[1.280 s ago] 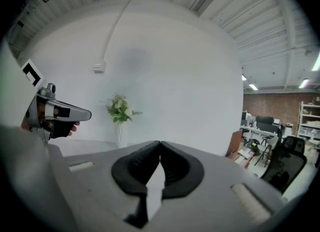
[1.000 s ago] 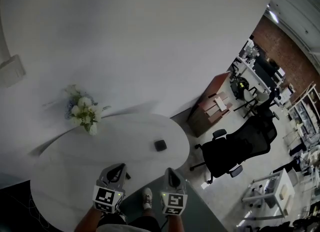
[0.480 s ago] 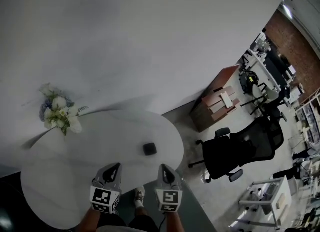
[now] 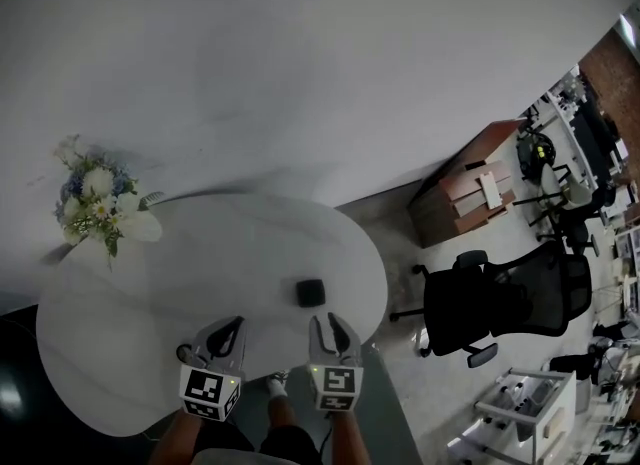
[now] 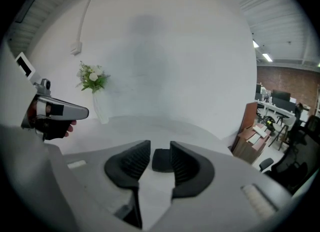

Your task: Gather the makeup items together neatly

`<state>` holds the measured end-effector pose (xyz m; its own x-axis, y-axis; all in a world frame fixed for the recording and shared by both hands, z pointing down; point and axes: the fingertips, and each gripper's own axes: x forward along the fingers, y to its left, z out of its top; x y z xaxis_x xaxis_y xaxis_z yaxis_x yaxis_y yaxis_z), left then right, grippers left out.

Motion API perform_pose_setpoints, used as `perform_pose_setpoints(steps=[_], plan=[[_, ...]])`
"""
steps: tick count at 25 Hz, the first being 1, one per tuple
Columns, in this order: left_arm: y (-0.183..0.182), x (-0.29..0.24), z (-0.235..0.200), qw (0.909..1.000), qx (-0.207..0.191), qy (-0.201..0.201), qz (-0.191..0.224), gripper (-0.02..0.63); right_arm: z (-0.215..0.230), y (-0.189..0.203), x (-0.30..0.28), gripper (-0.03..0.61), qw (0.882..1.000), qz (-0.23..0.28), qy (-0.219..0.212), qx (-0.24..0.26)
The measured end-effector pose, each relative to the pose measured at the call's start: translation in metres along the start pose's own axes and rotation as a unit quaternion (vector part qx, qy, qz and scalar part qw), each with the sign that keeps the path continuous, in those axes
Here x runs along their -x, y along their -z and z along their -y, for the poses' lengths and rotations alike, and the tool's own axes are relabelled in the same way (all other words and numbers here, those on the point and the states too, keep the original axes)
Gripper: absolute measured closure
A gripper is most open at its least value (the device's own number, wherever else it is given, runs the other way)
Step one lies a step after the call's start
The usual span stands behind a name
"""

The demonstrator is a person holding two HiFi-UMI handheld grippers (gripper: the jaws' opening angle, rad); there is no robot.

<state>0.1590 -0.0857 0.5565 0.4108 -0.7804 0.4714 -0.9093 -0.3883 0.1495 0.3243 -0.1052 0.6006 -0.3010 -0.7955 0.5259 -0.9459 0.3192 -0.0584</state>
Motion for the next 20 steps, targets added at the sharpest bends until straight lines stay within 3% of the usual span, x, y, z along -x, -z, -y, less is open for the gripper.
perform_pose_setpoints(steps=[4,7,20], plan=[[0.013,-0.007,-0.008,0.9998,0.011,-0.01,-0.015,0.603,-0.001,0.013,-0.025,0.336,1.0,-0.026,-0.008,-0.014],[0.022,-0.012,-0.015,0.9994,0.018,-0.015,-0.025,0.603,-0.003,0.022,-0.045,0.285,0.999,-0.048,-0.014,-0.02],[0.049,-0.031,-0.035,0.9974,0.038,-0.027,-0.055,0.603,0.005,0.061,-0.096,0.25,0.991,-0.13,0.001,-0.022]])
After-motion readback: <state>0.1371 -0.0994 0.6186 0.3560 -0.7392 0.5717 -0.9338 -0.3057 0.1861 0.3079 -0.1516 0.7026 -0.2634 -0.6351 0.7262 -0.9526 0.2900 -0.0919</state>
